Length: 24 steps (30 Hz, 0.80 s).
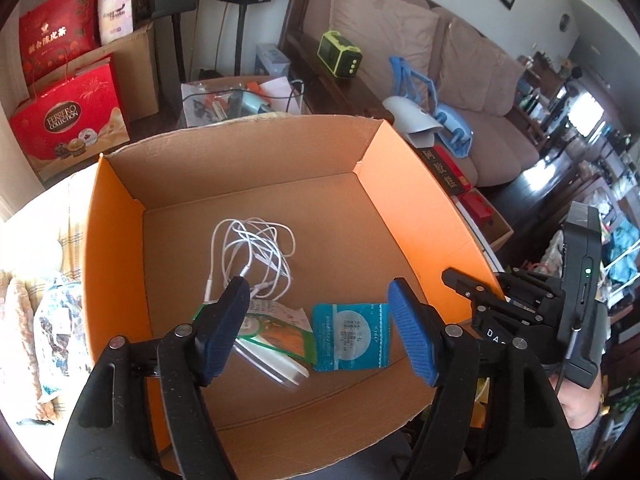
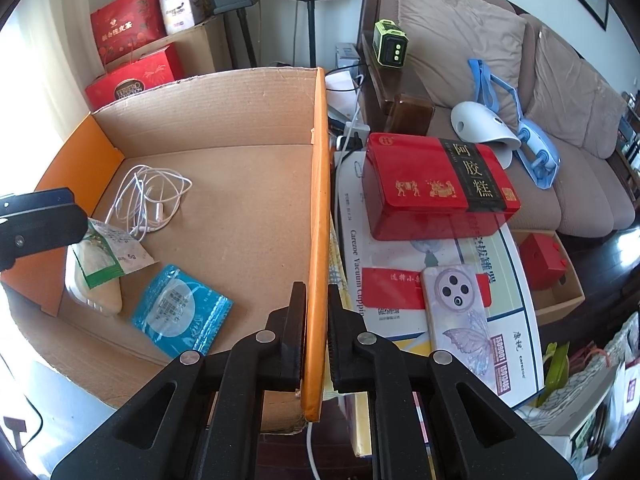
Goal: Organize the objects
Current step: 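Return the left tool to the table and grasp the clear bag of dried herbs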
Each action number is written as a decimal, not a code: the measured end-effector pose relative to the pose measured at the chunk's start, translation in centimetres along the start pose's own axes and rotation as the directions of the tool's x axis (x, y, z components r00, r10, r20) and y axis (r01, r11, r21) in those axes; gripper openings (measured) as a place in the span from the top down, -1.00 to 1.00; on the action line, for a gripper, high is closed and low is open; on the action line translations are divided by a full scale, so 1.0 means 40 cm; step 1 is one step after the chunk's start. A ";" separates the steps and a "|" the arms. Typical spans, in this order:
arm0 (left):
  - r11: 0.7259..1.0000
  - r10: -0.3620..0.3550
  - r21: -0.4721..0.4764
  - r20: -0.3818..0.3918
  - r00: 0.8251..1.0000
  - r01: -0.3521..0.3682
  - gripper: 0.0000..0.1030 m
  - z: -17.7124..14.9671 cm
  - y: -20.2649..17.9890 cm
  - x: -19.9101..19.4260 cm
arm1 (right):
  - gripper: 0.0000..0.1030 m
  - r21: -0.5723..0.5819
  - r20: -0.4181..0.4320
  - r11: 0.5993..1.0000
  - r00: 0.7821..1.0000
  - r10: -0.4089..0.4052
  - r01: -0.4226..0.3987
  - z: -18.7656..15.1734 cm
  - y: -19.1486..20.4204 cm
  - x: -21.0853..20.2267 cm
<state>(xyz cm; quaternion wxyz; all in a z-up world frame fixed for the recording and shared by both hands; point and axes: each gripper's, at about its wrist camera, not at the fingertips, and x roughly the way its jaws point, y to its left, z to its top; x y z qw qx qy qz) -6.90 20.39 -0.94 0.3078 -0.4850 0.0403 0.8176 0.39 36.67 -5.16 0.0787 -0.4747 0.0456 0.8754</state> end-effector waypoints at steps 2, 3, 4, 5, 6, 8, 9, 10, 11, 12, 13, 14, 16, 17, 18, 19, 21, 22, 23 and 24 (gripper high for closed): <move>1.000 0.015 -0.002 0.019 1.000 -0.015 -0.41 0.000 0.016 -0.020 | 0.84 0.007 0.001 1.000 1.000 0.004 -0.004 0.000 -0.003 -0.001; 1.000 0.027 -0.003 0.028 0.999 -0.027 -0.44 0.001 0.022 -0.031 | 0.84 0.008 0.003 1.000 1.000 0.003 -0.003 -0.001 -0.003 -0.002; 0.999 0.036 -0.003 0.036 0.999 -0.036 -0.45 0.002 0.031 -0.040 | 0.84 0.008 0.003 1.000 1.000 0.002 -0.002 -0.001 -0.003 -0.003; 0.999 0.045 -0.005 0.044 0.998 -0.045 -0.45 0.002 0.042 -0.051 | 0.84 0.008 0.004 1.000 1.000 0.001 -0.001 -0.002 -0.004 -0.003; 0.999 0.053 -0.011 0.051 0.997 -0.052 -0.46 0.001 0.054 -0.061 | 0.84 0.008 0.005 1.000 1.000 0.000 0.000 -0.002 -0.004 -0.004; 0.998 0.066 -0.026 0.064 0.996 -0.065 -0.49 0.003 0.082 -0.080 | 0.84 0.011 0.006 1.000 1.000 0.001 -0.001 -0.003 -0.005 -0.003; 0.997 0.075 -0.037 0.071 0.995 -0.072 -0.52 0.002 0.098 -0.090 | 0.84 0.011 0.005 1.000 1.000 0.001 -0.001 -0.002 -0.005 -0.003; 0.996 0.081 -0.050 0.077 0.994 -0.078 -0.56 0.000 0.117 -0.099 | 0.84 0.010 0.005 1.000 1.000 0.001 -0.001 -0.002 -0.005 -0.003; 0.995 0.088 -0.064 0.082 0.993 -0.083 -0.56 -0.002 0.134 -0.106 | 0.84 0.009 0.005 1.000 1.000 0.000 0.000 0.000 -0.006 -0.002; 0.993 0.094 -0.076 0.083 0.992 -0.088 -0.56 -0.003 0.151 -0.111 | 0.84 0.009 0.005 1.000 1.000 0.000 0.000 0.000 -0.006 -0.002; 0.992 0.097 -0.086 0.083 0.992 -0.090 -0.56 -0.006 0.167 -0.116 | 0.84 0.010 0.005 1.000 1.000 0.000 0.000 0.000 -0.006 -0.002; 0.991 0.097 -0.095 0.080 0.992 -0.090 -0.56 -0.007 0.183 -0.119 | 0.84 0.010 0.005 1.000 1.000 0.000 0.000 0.000 -0.006 -0.002; 0.989 0.100 -0.116 0.076 0.992 -0.091 -0.56 -0.010 0.215 -0.125 | 0.84 0.010 0.005 1.000 1.000 0.000 0.000 0.000 -0.006 -0.002; 0.987 0.109 -0.125 0.079 0.991 -0.098 -0.56 -0.013 0.229 -0.130 | 0.84 0.009 0.005 1.000 1.000 0.000 0.000 0.000 -0.006 -0.002; 0.985 0.117 -0.133 0.082 0.990 -0.105 -0.57 -0.019 0.245 -0.137 | 0.84 0.009 0.005 1.000 1.000 0.001 -0.001 0.000 -0.006 -0.002; 0.984 0.123 -0.142 0.083 0.989 -0.111 -0.58 -0.021 0.259 -0.141 | 0.84 0.008 0.005 1.000 1.000 0.000 0.000 0.000 -0.006 -0.002; 0.979 0.136 -0.161 0.083 0.987 -0.122 -0.68 -0.027 0.290 -0.150 | 0.84 0.008 0.005 1.000 1.000 -0.001 0.001 0.000 -0.006 -0.002; 0.977 0.145 -0.171 0.086 0.986 -0.129 -0.72 -0.031 0.306 -0.154 | 0.84 0.009 0.005 1.000 1.000 0.000 0.000 0.000 -0.006 -0.002; 0.974 0.156 -0.182 0.086 0.984 -0.138 -0.72 -0.035 0.323 -0.159 | 0.84 0.008 0.005 1.000 1.000 0.000 0.000 0.000 -0.006 -0.002; 0.970 0.166 -0.194 0.084 0.983 -0.147 -0.72 -0.040 0.341 -0.162 | 0.84 0.008 0.005 1.000 1.000 0.000 0.000 0.000 -0.006 -0.002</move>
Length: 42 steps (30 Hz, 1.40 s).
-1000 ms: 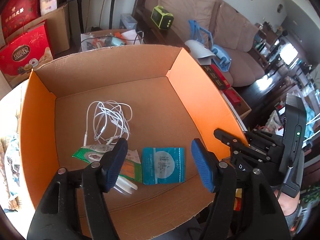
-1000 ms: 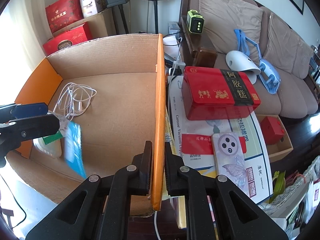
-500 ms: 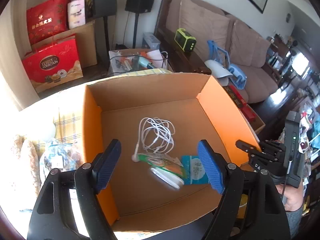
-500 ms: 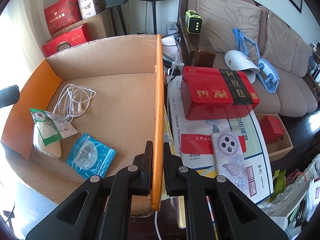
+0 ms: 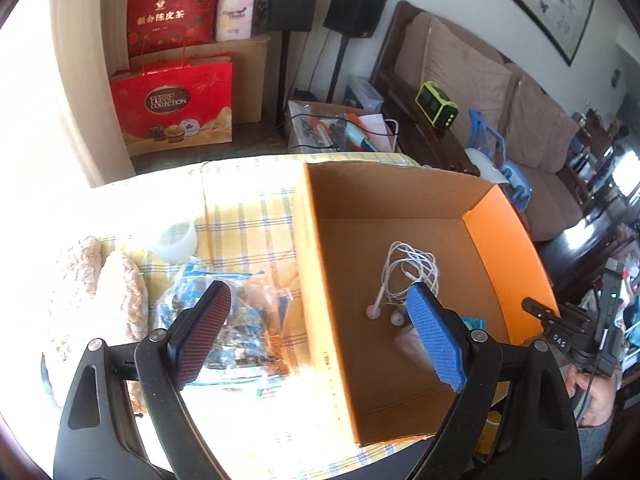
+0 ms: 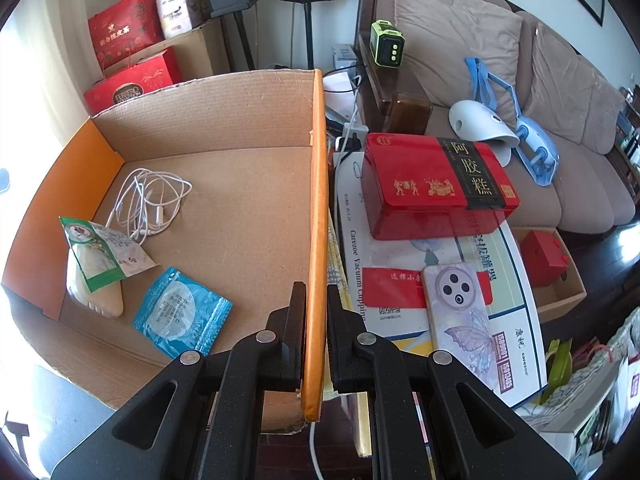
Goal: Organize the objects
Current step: 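Return the left tool to the table and grasp the clear bag of dried herbs, then carry the herb bag into the box and open the left tool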
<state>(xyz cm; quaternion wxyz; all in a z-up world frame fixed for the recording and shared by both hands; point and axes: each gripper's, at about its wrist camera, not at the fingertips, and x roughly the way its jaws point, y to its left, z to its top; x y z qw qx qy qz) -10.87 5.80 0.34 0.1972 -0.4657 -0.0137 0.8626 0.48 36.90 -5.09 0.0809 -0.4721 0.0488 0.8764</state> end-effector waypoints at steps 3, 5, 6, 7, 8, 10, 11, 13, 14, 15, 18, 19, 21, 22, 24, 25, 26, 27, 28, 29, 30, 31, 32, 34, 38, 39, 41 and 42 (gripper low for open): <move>0.999 0.031 -0.031 -0.009 0.999 -0.031 -0.72 -0.006 0.058 0.005 | 0.84 0.000 0.000 1.000 1.000 0.001 -0.001 0.000 -0.001 0.000; 0.997 0.053 -0.053 -0.020 0.998 -0.054 -0.72 -0.013 0.098 0.013 | 0.84 -0.001 0.000 1.000 1.000 0.000 0.000 0.000 -0.001 0.000; 0.996 0.062 -0.063 -0.028 0.998 -0.064 -0.72 -0.018 0.116 0.018 | 0.84 -0.001 -0.001 1.000 1.000 0.000 0.000 0.001 -0.001 0.001; 0.995 0.072 -0.072 -0.036 0.997 -0.074 -0.72 -0.022 0.132 0.024 | 0.84 0.000 0.000 1.000 1.000 0.000 0.000 0.000 -0.001 0.001; 0.993 0.081 -0.078 -0.046 0.996 -0.085 -0.72 -0.029 0.147 0.031 | 0.84 0.000 0.000 1.000 1.000 0.000 0.000 0.000 -0.001 0.001; 0.991 0.098 -0.089 -0.067 0.993 -0.104 -0.72 -0.040 0.175 0.047 | 0.84 0.001 0.000 1.000 1.000 0.000 0.000 0.000 -0.001 0.000; 0.989 0.105 -0.095 -0.079 0.991 -0.113 -0.72 -0.047 0.187 0.058 | 0.84 0.001 0.000 1.000 1.000 0.000 0.000 0.000 -0.001 0.000; 0.987 0.112 -0.103 -0.105 0.988 -0.123 -0.72 -0.061 0.205 0.081 | 0.84 0.000 0.000 1.000 1.000 -0.001 0.001 0.000 0.000 0.001; 0.986 0.116 -0.106 -0.117 0.986 -0.129 -0.72 -0.070 0.212 0.092 | 0.84 0.001 0.000 1.000 1.000 0.000 0.000 0.001 -0.001 0.000; 0.985 0.123 -0.109 -0.127 0.984 -0.137 -0.72 -0.077 0.218 0.103 | 0.84 0.000 0.000 1.000 1.000 0.000 0.000 0.000 -0.001 0.001; 0.983 0.119 -0.122 -0.156 0.981 -0.139 -0.72 -0.097 0.229 0.132 | 0.84 -0.002 -0.001 1.000 1.000 -0.001 0.001 0.000 -0.001 0.001; 0.983 0.117 -0.125 -0.162 0.980 -0.137 -0.72 -0.103 0.230 0.138 | 0.84 -0.002 -0.001 1.000 1.000 -0.001 0.001 0.000 -0.001 0.001; 0.982 0.120 -0.123 -0.170 0.978 -0.142 -0.72 -0.111 0.229 0.149 | 0.84 -0.003 -0.001 1.000 1.000 -0.001 0.001 0.000 -0.001 0.002; 0.982 0.121 -0.121 -0.174 0.977 -0.143 -0.72 -0.114 0.229 0.153 | 0.84 -0.002 -0.001 1.000 1.000 -0.001 0.001 0.000 -0.001 0.002; 0.982 0.121 -0.121 -0.180 0.976 -0.144 -0.72 -0.116 0.227 0.160 | 0.84 -0.002 -0.001 1.000 1.000 -0.002 0.002 0.000 -0.001 0.002; 0.982 0.120 -0.122 -0.182 0.976 -0.144 -0.72 -0.116 0.228 0.162 | 0.84 -0.004 -0.001 1.000 1.000 -0.003 0.003 -0.001 -0.001 0.002; 0.982 0.120 -0.124 -0.182 0.976 -0.144 -0.72 -0.116 0.229 0.164 | 0.84 -0.005 -0.001 1.000 1.000 -0.004 0.004 -0.001 -0.001 0.003; 0.982 0.119 -0.127 -0.182 0.976 -0.143 -0.72 -0.116 0.230 0.165 | 0.84 -0.005 -0.001 1.000 1.000 -0.004 0.004 -0.001 -0.002 0.003; 0.981 0.117 -0.130 -0.183 0.976 -0.142 -0.72 -0.116 0.231 0.165 | 0.84 -0.004 -0.001 1.000 1.000 -0.004 0.004 -0.001 -0.002 0.003; 0.981 0.115 -0.133 -0.183 0.976 -0.141 -0.70 -0.115 0.232 0.167 | 0.84 -0.005 -0.002 1.000 1.000 -0.004 0.004 -0.001 -0.001 0.003; 0.981 0.114 -0.136 -0.183 0.976 -0.140 -0.58 -0.116 0.232 0.168 | 0.84 -0.004 -0.002 1.000 1.000 -0.004 0.004 -0.002 -0.002 0.003; 0.981 0.112 -0.139 -0.184 0.977 -0.139 -0.42 -0.116 0.235 0.169 | 0.84 -0.005 -0.002 1.000 1.000 -0.005 0.004 -0.001 -0.001 0.003; 0.980 0.109 -0.144 -0.185 0.977 -0.136 -0.30 -0.116 0.237 0.170 | 0.84 -0.006 -0.002 1.000 1.000 -0.005 0.005 -0.002 -0.002 0.004; 0.982 0.084 -0.150 -0.189 0.978 -0.113 0.05 -0.116 0.241 0.171 | 0.84 -0.005 -0.002 1.000 1.000 -0.005 0.005 -0.001 -0.001 0.003; 0.985 0.117 -0.105 -0.175 0.978 -0.136 0.41 -0.109 0.230 0.162 | 0.84 -0.007 -0.002 1.000 1.000 -0.005 0.005 -0.001 -0.001 0.003; 0.986 0.108 -0.109 -0.173 0.979 -0.128 0.51 -0.106 0.230 0.159 | 0.84 -0.008 -0.003 1.000 1.000 -0.006 0.006 -0.002 -0.001 0.003; 0.987 0.093 -0.117 -0.165 0.982 -0.113 0.56 -0.101 0.231 0.152 | 0.84 -0.011 -0.005 1.000 1.000 -0.008 0.008 -0.001 -0.001 0.005; 0.987 0.088 -0.120 -0.161 0.983 -0.108 0.59 -0.100 0.230 0.146 | 0.84 -0.011 -0.005 1.000 1.000 -0.009 0.009 -0.001 -0.003 0.006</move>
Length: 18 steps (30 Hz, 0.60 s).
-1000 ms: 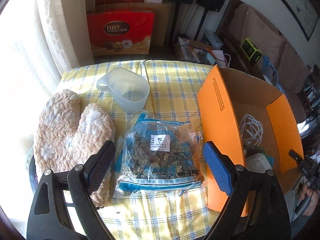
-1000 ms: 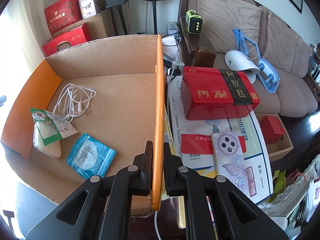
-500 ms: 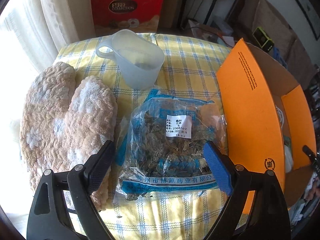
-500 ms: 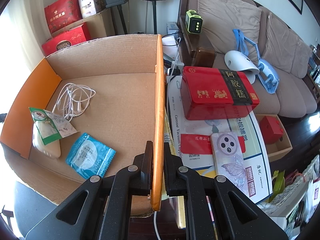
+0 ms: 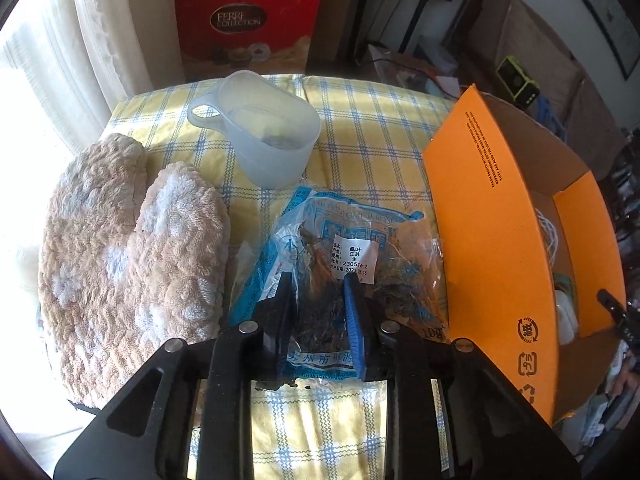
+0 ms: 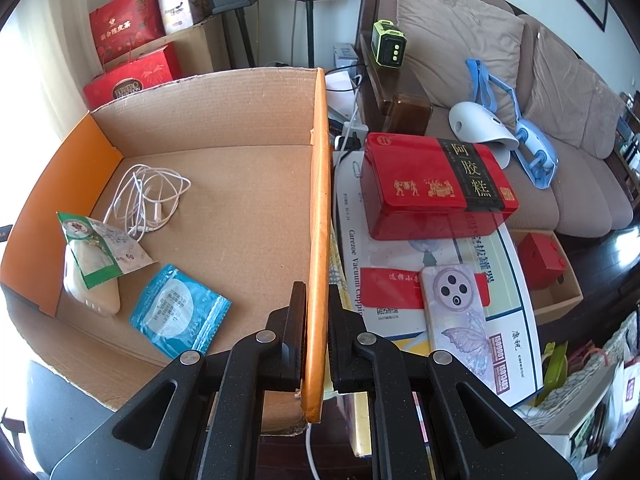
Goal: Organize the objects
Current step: 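Carry the herb bag into the box and open the left tool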
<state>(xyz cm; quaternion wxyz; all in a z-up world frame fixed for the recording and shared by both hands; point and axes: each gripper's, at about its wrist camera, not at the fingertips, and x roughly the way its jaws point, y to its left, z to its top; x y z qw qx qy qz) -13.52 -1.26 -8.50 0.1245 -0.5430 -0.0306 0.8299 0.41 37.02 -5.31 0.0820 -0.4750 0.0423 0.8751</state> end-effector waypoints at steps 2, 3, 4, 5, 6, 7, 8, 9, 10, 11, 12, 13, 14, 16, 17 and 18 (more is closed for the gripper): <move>1.000 -0.013 -0.001 0.012 1.000 0.013 0.62 0.001 -0.001 -0.014 | 0.84 -0.001 0.000 1.000 1.000 0.000 0.000 0.000 0.000 0.000; 1.000 -0.022 -0.005 0.019 1.000 0.022 0.63 0.001 0.000 -0.022 | 0.84 0.000 0.000 1.000 1.000 0.000 0.000 0.000 0.000 0.000; 0.999 -0.034 -0.009 0.027 0.999 0.034 0.63 0.002 -0.001 -0.032 | 0.84 0.000 0.000 1.000 1.000 0.000 0.000 0.000 0.000 0.000; 0.999 -0.048 -0.013 0.034 0.998 0.048 0.63 0.003 -0.001 -0.044 | 0.84 -0.001 0.000 1.000 1.000 0.000 0.000 0.001 0.001 0.001; 0.998 -0.062 -0.017 0.045 0.997 0.063 0.63 0.005 -0.001 -0.057 | 0.84 -0.001 -0.001 1.000 1.000 0.000 0.000 0.001 0.000 0.002; 0.997 -0.073 -0.020 0.057 0.996 0.075 0.63 0.009 -0.001 -0.072 | 0.84 -0.002 -0.001 1.000 1.000 -0.001 0.001 0.001 0.000 0.002; 0.996 -0.084 -0.023 0.070 0.994 0.086 0.63 0.013 -0.001 -0.088 | 0.84 -0.001 0.000 1.000 1.000 -0.001 0.001 0.001 0.001 0.001; 0.995 -0.096 -0.026 0.084 0.992 0.099 0.63 0.018 0.000 -0.105 | 0.84 -0.001 0.000 1.000 1.000 0.000 0.000 0.001 0.000 0.001; 0.993 -0.107 -0.029 0.098 0.989 0.111 0.64 0.023 0.000 -0.121 | 0.84 -0.001 0.000 1.000 1.000 0.000 0.000 0.001 0.001 0.001; 0.992 -0.117 -0.030 0.111 0.987 0.121 0.64 0.028 -0.001 -0.137 | 0.84 0.000 0.000 1.000 1.000 0.000 0.000 0.001 0.001 0.001; 0.991 -0.123 -0.028 0.123 0.985 0.127 0.63 0.032 -0.004 -0.153 | 0.84 0.000 0.000 1.000 1.000 0.000 0.000 0.001 -0.001 0.002; 0.991 -0.126 -0.023 0.135 0.983 0.130 0.63 0.038 -0.008 -0.168 | 0.84 0.000 0.000 1.000 1.000 0.000 0.000 0.001 0.000 0.001; 0.991 -0.131 -0.017 0.145 0.981 0.134 0.63 0.041 -0.013 -0.181 | 0.84 -0.001 0.000 1.000 1.000 0.000 0.000 0.001 0.000 0.001; 0.989 -0.142 -0.004 0.161 0.977 0.145 0.63 0.049 -0.028 -0.204 | 0.84 -0.001 0.000 1.000 1.000 0.000 0.000 0.001 0.001 0.001; 0.988 -0.150 0.003 0.166 0.975 0.151 0.63 0.053 -0.038 -0.213 | 0.84 0.000 0.000 1.000 1.000 0.000 0.000 0.001 0.001 0.001; 0.987 -0.160 0.011 0.168 0.973 0.161 0.63 0.056 -0.050 -0.220 | 0.84 -0.001 0.000 1.000 1.000 0.000 0.000 0.001 0.001 0.001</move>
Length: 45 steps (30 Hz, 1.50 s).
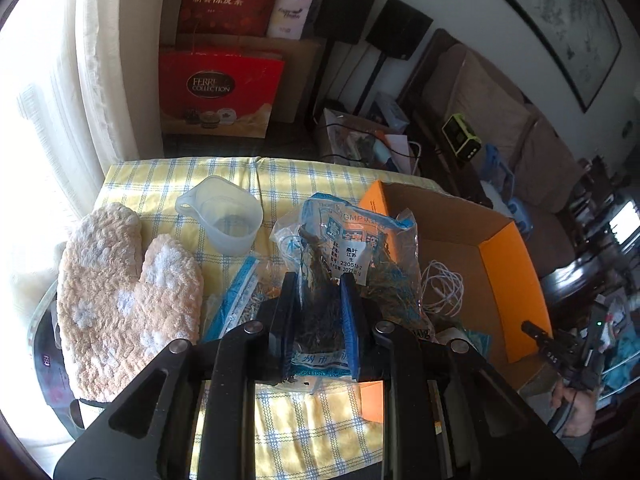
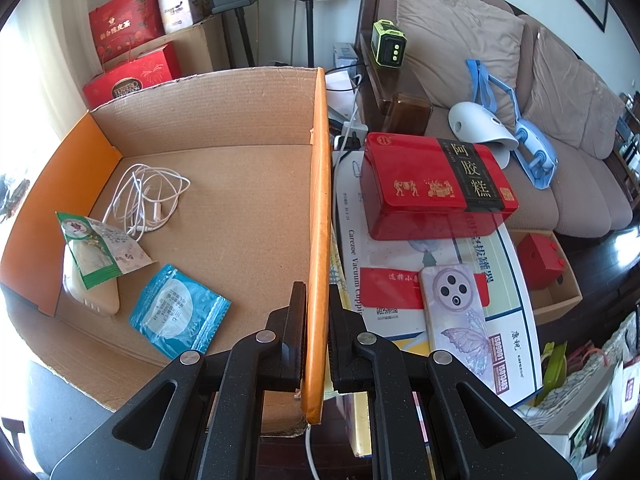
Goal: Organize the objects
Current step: 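Carry the herb bag into the box and open the left tool, then return the left tool to the table and grasp the second clear herb bag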
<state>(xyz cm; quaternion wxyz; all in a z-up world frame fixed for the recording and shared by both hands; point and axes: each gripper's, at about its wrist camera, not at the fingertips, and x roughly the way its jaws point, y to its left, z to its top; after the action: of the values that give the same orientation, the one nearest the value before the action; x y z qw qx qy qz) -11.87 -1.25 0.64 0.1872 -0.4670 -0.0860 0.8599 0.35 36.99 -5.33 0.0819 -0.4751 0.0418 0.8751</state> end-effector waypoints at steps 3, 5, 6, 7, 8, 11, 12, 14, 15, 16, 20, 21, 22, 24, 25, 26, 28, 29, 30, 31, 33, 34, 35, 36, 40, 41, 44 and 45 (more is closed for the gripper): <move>0.999 -0.028 0.020 -0.003 1.000 0.028 0.63 0.007 -0.046 0.002 | 0.84 0.000 0.000 1.000 1.000 0.001 -0.001 0.000 -0.001 0.000; 0.998 -0.048 0.033 -0.009 0.999 0.048 0.63 0.007 -0.078 0.011 | 0.84 0.000 0.000 1.000 1.000 0.001 -0.001 0.000 -0.001 0.000; 0.997 -0.059 0.041 -0.015 0.998 0.059 0.63 0.004 -0.099 0.017 | 0.84 0.001 0.000 1.000 1.000 0.000 0.000 0.000 0.000 0.000; 0.996 -0.065 0.052 -0.021 0.998 0.066 0.63 0.003 -0.121 0.026 | 0.84 0.001 0.000 1.000 1.000 0.001 -0.001 0.000 0.000 0.000; 0.995 -0.071 0.064 -0.028 0.997 0.073 0.63 0.002 -0.142 0.035 | 0.84 0.000 0.000 1.000 1.000 0.001 -0.001 0.000 0.000 0.000; 0.991 -0.089 0.094 -0.051 0.995 0.094 0.63 0.000 -0.205 0.065 | 0.84 0.000 -0.001 1.000 1.000 0.002 -0.002 0.001 0.000 0.000; 0.990 -0.097 0.102 -0.058 0.994 0.102 0.63 -0.001 -0.227 0.076 | 0.84 0.000 0.000 1.000 1.000 0.003 -0.003 0.001 -0.001 0.000; 0.986 -0.116 0.111 -0.077 0.990 0.124 0.63 -0.004 -0.270 0.100 | 0.83 0.000 0.000 1.000 1.000 0.005 -0.005 0.002 -0.001 -0.001; 0.984 -0.126 0.115 -0.088 0.988 0.135 0.63 -0.006 -0.291 0.111 | 0.83 0.001 0.000 1.000 1.000 0.007 -0.007 0.002 -0.002 -0.001; 0.982 -0.132 0.121 -0.097 0.987 0.143 0.63 -0.007 -0.311 0.124 | 0.83 0.001 0.000 1.000 1.000 0.009 -0.009 0.001 -0.002 -0.002; 0.977 -0.144 0.136 -0.131 0.981 0.162 0.63 -0.007 -0.392 0.183 | 0.83 0.001 0.000 1.000 1.000 0.011 -0.011 0.001 -0.002 -0.003; 0.976 -0.148 0.137 -0.140 0.979 0.167 0.63 -0.008 -0.411 0.197 | 0.83 0.001 0.000 1.000 1.000 0.011 -0.011 0.001 -0.002 -0.003; 0.975 -0.151 0.138 -0.150 0.977 0.172 0.63 -0.008 -0.429 0.212 | 0.83 0.001 0.000 1.000 1.000 0.011 -0.011 0.001 -0.002 -0.003; 0.975 -0.149 0.140 -0.165 0.975 0.173 0.63 -0.011 -0.459 0.238 | 0.82 0.002 0.001 1.000 1.000 0.015 -0.015 0.001 -0.003 -0.003; 0.975 -0.148 0.142 -0.171 0.974 0.173 0.63 -0.014 -0.471 0.247 | 0.82 0.003 0.001 1.000 1.000 0.017 -0.017 -0.001 -0.001 -0.005; 0.975 -0.147 0.143 -0.176 0.973 0.173 0.63 -0.016 -0.482 0.258 | 0.82 0.004 0.002 1.000 1.000 0.020 -0.020 -0.001 -0.002 -0.006; 0.975 -0.144 0.142 -0.186 0.972 0.172 0.63 -0.019 -0.500 0.279 | 0.82 0.007 0.003 1.000 1.000 0.026 -0.026 -0.001 -0.003 -0.006; 0.975 -0.145 0.138 -0.191 0.971 0.173 0.63 -0.021 -0.506 0.288 | 0.82 0.006 0.003 1.000 1.000 0.028 -0.028 -0.001 -0.003 -0.006; 0.976 -0.145 0.135 -0.196 0.970 0.173 0.63 -0.024 -0.513 0.297 | 0.82 0.007 0.004 1.000 1.000 0.029 -0.029 -0.001 -0.004 -0.006; 0.976 -0.146 0.131 -0.200 0.969 0.174 0.63 -0.026 -0.518 0.305 | 0.81 0.006 0.003 1.000 1.000 0.030 -0.031 -0.002 -0.004 -0.007; 0.977 -0.146 0.126 -0.207 0.967 0.175 0.62 -0.032 -0.527 0.319 | 0.81 0.004 0.003 0.999 0.999 0.032 -0.032 -0.002 -0.005 -0.006; 0.977 -0.148 0.120 -0.210 0.966 0.176 0.60 -0.034 -0.531 0.325 | 0.81 0.003 0.003 0.999 0.999 0.033 -0.033 -0.002 -0.005 -0.006; 0.978 -0.151 0.113 -0.214 0.965 0.178 0.60 -0.036 -0.534 0.330 | 0.81 0.002 0.003 0.999 0.999 0.033 -0.033 -0.002 -0.005 -0.006; 0.978 -0.154 0.104 -0.217 0.964 0.180 0.56 -0.034 -0.534 0.337 | 0.81 0.002 0.003 0.999 0.999 0.034 -0.034 -0.002 -0.006 -0.006; 0.977 -0.170 0.089 -0.221 0.960 0.194 0.12 -0.038 -0.533 0.335 | 0.81 0.003 0.003 0.999 0.999 0.034 -0.034 -0.002 -0.006 -0.006; 0.977 -0.167 0.095 -0.216 0.962 0.191 0.11 -0.040 -0.532 0.329 | 0.81 0.003 0.003 0.999 0.999 0.034 -0.034 -0.002 -0.006 -0.006; 0.977 -0.149 0.122 -0.195 0.969 0.175 0.11 -0.040 -0.524 0.301 | 0.81 0.003 0.003 0.999 0.999 0.033 -0.033 -0.002 -0.005 -0.006; 0.977 -0.143 0.131 -0.185 0.972 0.169 0.11 -0.039 -0.518 0.289 | 0.81 0.002 0.003 0.999 0.999 0.033 -0.033 -0.003 -0.005 -0.006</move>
<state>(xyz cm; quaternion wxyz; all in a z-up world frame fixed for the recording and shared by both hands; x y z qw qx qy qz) -11.26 22.33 -2.46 0.2948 -0.5172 -0.0428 0.8023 0.61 37.15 -5.17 0.0682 -0.4729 0.0506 0.8770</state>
